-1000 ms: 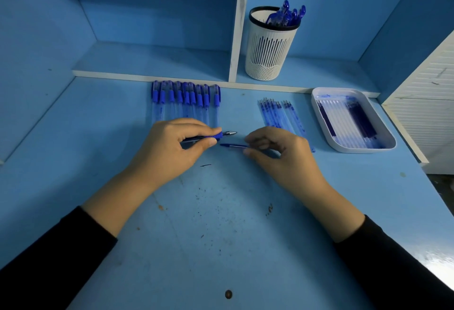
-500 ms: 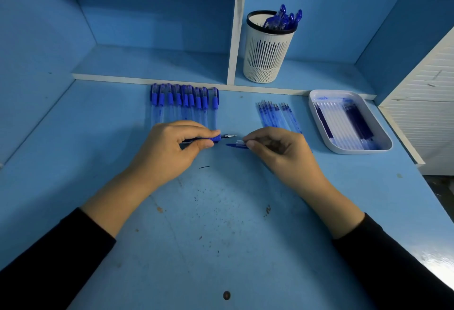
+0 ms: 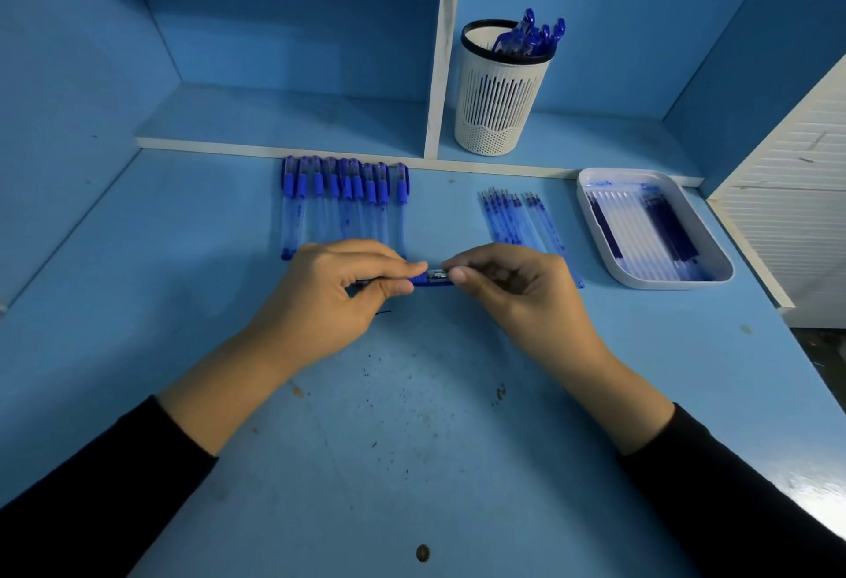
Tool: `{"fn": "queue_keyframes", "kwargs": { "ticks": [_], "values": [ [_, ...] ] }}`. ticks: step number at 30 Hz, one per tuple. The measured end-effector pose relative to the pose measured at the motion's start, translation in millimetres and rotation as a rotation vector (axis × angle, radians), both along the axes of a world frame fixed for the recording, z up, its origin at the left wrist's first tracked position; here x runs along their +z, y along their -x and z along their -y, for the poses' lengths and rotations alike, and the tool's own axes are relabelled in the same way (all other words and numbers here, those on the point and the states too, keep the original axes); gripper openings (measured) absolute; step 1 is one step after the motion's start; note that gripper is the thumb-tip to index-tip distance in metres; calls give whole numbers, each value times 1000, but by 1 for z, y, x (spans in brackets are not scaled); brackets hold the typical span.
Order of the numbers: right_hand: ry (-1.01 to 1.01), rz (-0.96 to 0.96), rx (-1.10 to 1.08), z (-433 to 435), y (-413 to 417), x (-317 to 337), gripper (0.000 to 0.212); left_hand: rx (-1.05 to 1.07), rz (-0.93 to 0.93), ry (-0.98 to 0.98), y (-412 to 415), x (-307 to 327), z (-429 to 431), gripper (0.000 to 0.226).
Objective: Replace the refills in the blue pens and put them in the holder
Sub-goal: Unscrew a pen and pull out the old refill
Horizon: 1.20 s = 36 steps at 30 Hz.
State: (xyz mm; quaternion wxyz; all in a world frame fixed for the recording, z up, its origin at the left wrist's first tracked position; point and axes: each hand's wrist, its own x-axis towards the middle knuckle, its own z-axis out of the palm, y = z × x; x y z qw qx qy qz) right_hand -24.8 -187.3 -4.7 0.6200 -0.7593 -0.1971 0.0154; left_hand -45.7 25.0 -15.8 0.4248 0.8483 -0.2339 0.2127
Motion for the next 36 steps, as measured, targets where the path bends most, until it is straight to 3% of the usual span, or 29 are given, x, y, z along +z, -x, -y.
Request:
{"fn": "queue_keyframes", "kwargs": {
  "ticks": [20,29,36],
  "values": [
    [-24,-48,-17,-1,4,-4,6,33,30,-6,5,-3,5,16],
    [-301,99,-142,-12,17,5,16,102,41,137,-2,13,15,23],
    [-399,196,-278,-4,15,21,17,95,57,99,-10,15,10,31]
  ]
}}
